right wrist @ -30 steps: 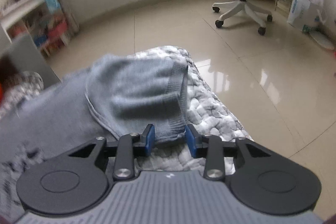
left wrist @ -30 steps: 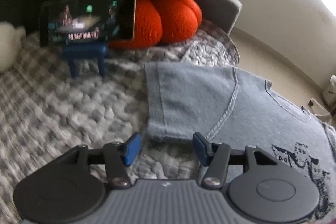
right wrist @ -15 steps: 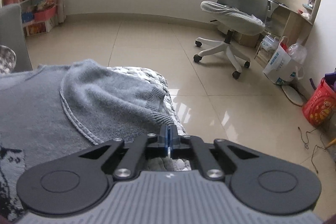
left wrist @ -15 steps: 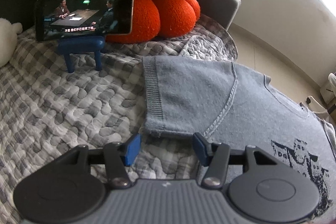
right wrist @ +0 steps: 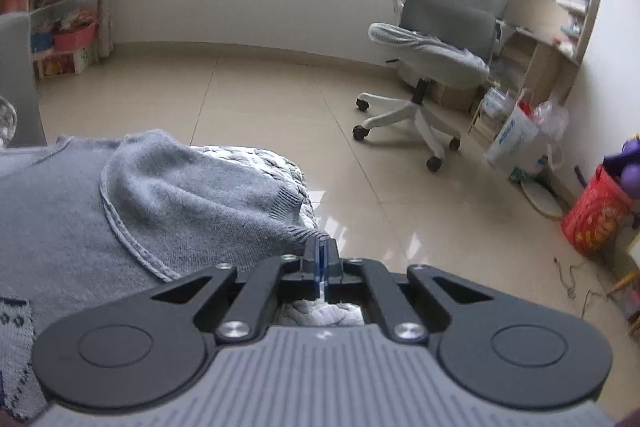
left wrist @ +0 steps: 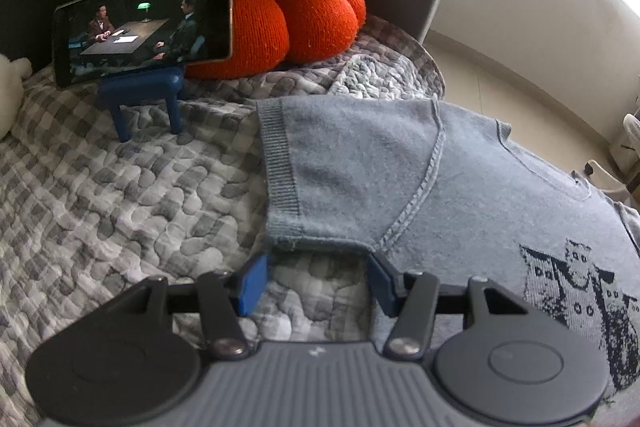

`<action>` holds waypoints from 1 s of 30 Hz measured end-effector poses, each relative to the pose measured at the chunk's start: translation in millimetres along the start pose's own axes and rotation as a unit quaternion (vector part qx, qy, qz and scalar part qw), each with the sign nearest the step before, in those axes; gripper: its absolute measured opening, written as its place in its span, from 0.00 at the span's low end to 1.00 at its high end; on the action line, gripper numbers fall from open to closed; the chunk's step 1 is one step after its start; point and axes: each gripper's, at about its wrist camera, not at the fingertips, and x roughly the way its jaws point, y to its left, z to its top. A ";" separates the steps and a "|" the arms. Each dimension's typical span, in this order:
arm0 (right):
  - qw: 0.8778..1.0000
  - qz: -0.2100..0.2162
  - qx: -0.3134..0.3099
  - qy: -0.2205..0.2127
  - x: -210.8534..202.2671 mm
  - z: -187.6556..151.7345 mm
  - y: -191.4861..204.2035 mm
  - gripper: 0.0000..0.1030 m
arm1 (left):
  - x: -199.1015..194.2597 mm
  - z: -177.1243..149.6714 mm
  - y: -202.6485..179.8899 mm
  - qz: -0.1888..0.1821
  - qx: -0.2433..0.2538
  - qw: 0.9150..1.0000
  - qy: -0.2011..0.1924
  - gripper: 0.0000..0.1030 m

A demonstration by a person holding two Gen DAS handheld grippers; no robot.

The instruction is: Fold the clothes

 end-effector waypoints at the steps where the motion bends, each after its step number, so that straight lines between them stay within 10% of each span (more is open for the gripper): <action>1: 1.000 0.002 0.003 -0.010 -4.2 3.1 -0.7 0.01 | -0.1 0.2 0.6 0.001 0.000 1.000 0.000 0.55; 23: 1.000 0.009 0.000 -0.006 -29.1 8.5 -3.4 0.13 | -7.2 5.1 5.0 0.016 -0.011 1.000 -0.010 0.57; 30: 0.988 0.146 -0.022 0.044 -42.0 -3.0 13.9 0.40 | -14.5 -0.4 -7.8 0.002 0.013 1.000 -0.002 0.57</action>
